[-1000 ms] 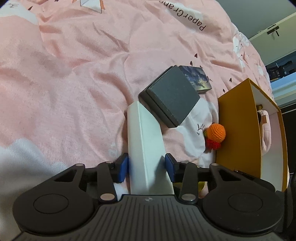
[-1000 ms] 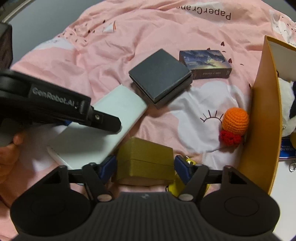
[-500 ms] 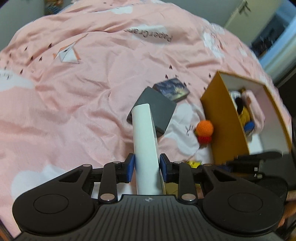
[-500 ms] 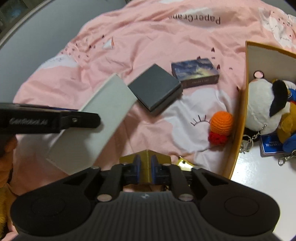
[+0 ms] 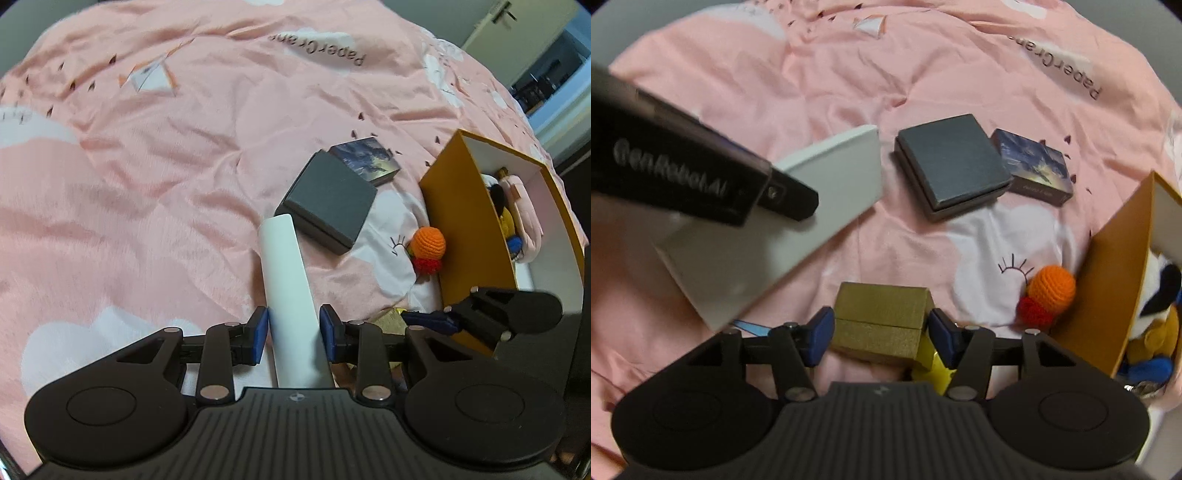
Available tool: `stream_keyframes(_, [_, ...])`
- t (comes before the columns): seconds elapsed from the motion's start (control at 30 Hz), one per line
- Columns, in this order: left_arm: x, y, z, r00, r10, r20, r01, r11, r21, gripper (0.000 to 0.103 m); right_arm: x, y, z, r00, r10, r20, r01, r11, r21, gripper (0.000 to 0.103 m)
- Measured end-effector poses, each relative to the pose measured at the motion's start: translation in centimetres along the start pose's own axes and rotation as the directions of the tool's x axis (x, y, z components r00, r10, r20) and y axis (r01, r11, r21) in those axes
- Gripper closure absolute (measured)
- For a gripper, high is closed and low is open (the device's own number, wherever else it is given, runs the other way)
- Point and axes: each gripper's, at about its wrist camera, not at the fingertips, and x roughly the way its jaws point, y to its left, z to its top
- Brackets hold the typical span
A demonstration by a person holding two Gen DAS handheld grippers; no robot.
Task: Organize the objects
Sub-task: 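Lift the white box and gold box over the orange box with both tools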
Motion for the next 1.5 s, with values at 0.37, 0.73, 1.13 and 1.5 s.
stream_keyframes(0.37, [1.9,0.9,0.0,0.997,-0.036,-0.062,0.032,0.998,-0.056,0.066,0.7,0.0,-0.3,1.000,-0.026,0.000,0.026,0.999,-0.023,0.036])
stream_keyframes(0.73, [-1.9,-1.4,-0.3,0.998,-0.057,0.022,0.056,0.997,0.045,0.069,-7.3,-4.0,-1.6,0.971,0.127,0.204,-0.151,0.983,0.106,0.036])
stream_keyframes(1.13, [-8.2,-11.7,2.0,0.978,-0.160,0.135,0.078,0.877,0.475,0.071,-19.0,-10.8,-5.8,0.937,-0.014,0.350,-0.055,0.981,0.187,0.036])
stream_keyframes(1.5, [-3.1,-25.7,-0.2,0.978,-0.204,0.040,0.062,0.472,0.880,0.071,-20.3,-16.3,-11.7,0.962,-0.175,0.212,0.121,0.962,0.244,0.037])
